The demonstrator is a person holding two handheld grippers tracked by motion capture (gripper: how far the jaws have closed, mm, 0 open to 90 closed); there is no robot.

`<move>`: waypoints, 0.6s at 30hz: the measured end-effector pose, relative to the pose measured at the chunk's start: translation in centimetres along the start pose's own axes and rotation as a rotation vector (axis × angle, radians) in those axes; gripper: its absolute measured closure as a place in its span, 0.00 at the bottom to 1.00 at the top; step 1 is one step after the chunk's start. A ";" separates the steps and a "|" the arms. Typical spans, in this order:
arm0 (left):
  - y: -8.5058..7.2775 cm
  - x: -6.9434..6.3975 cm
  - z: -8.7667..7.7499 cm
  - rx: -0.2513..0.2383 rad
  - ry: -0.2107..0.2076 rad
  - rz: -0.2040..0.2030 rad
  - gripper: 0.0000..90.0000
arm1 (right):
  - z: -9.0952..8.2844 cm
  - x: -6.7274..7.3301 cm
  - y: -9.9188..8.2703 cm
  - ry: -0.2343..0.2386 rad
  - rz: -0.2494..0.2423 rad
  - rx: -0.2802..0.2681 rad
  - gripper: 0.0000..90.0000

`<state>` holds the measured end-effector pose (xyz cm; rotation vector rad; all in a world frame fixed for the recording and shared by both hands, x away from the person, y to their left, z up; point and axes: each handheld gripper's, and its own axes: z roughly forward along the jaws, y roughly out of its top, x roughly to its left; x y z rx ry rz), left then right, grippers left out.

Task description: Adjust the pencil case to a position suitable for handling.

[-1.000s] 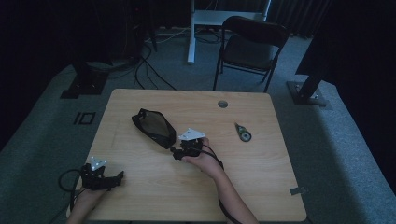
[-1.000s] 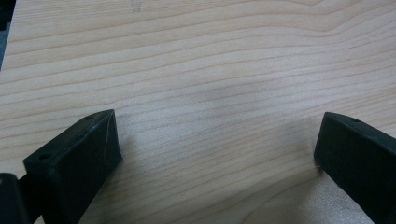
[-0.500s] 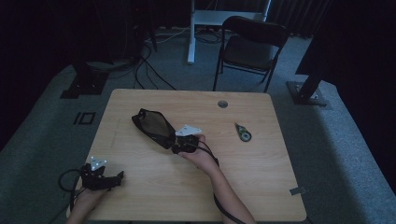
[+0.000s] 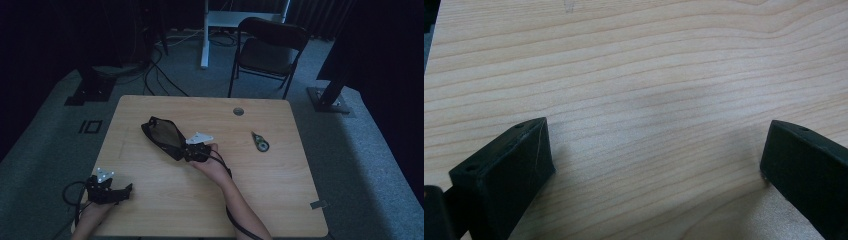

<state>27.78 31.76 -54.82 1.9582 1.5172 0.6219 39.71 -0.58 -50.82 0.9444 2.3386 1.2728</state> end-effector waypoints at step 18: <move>0.0 0.0 0.0 0.000 0.000 0.000 0.01 | -1.9 -0.8 -1.3 -0.016 0.018 0.000 0.81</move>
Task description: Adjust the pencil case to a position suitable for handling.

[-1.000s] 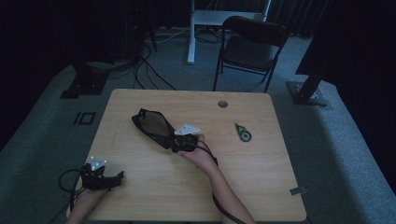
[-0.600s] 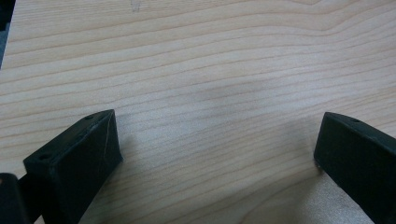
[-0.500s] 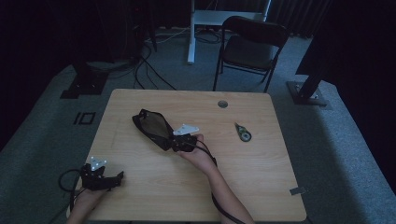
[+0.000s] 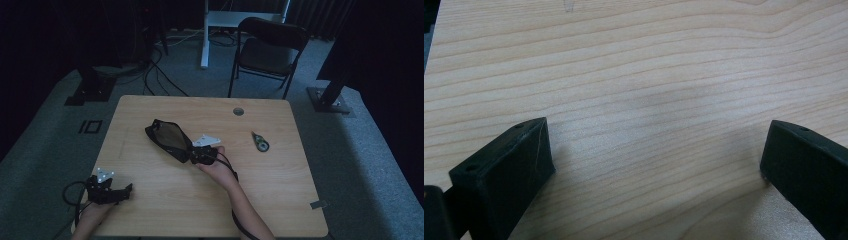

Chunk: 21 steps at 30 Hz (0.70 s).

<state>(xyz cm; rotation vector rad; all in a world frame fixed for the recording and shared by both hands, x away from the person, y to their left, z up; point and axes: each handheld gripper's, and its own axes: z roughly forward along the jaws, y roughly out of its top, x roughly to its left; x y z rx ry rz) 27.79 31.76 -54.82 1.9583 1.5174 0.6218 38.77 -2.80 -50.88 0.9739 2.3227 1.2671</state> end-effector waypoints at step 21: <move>0.0 0.0 0.0 0.000 0.000 0.000 0.01 | -3.1 -2.0 -2.1 -0.031 0.031 -0.010 0.81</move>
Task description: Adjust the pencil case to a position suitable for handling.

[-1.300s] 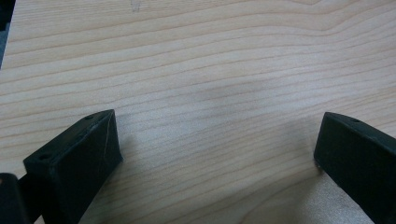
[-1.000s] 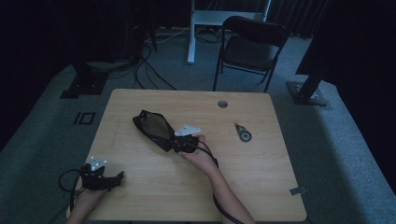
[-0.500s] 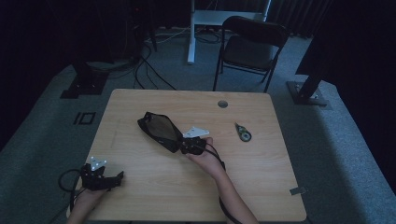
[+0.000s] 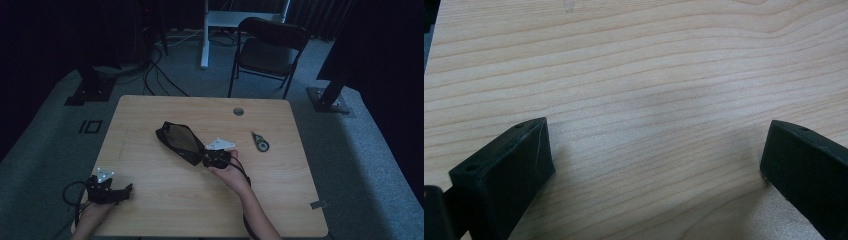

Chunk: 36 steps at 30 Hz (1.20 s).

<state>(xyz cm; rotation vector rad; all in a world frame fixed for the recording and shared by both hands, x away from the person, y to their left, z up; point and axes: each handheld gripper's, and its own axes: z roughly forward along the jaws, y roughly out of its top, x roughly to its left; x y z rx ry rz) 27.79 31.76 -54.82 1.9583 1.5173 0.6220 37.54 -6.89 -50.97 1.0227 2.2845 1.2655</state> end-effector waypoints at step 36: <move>0.0 0.0 0.0 -0.001 0.001 0.000 0.01 | -5.8 -3.3 -3.9 -0.090 0.072 -0.020 0.81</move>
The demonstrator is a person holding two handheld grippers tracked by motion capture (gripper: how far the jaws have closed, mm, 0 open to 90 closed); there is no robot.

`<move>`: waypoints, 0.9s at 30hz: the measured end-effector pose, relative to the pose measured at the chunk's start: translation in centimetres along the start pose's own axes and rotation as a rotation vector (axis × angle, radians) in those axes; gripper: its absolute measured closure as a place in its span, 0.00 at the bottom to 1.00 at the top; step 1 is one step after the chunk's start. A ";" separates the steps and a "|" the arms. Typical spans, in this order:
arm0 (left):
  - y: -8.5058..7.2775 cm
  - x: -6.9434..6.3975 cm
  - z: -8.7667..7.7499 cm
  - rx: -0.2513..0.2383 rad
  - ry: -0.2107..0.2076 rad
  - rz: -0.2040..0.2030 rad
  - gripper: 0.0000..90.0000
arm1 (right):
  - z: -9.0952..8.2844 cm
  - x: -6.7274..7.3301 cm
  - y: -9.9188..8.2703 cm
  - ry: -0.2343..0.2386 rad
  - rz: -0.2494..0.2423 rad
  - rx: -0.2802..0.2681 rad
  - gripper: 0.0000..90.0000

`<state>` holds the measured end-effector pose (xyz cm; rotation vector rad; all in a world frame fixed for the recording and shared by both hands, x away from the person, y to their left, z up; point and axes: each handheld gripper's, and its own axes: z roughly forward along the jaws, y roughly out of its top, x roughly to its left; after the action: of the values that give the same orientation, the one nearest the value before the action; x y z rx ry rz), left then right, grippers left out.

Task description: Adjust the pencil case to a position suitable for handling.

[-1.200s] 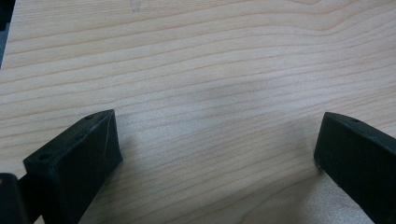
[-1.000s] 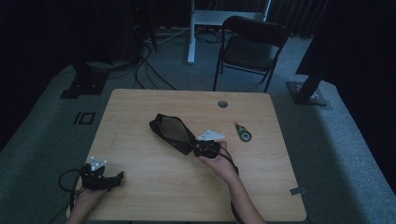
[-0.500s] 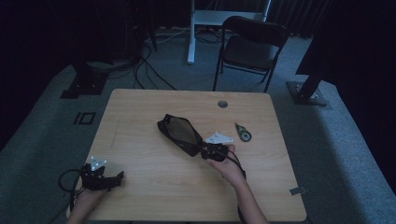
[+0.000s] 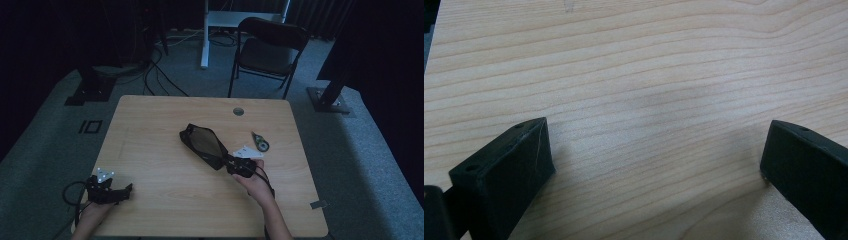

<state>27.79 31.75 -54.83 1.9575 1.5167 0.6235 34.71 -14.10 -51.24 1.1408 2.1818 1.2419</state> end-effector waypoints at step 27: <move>0.0 0.0 0.0 0.001 0.000 0.001 0.01 | -4.8 -0.5 -3.3 -0.068 0.027 -0.017 0.81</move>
<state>27.79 31.76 -54.83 1.9591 1.5161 0.6234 30.35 -18.00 -51.44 1.1919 2.1093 1.2123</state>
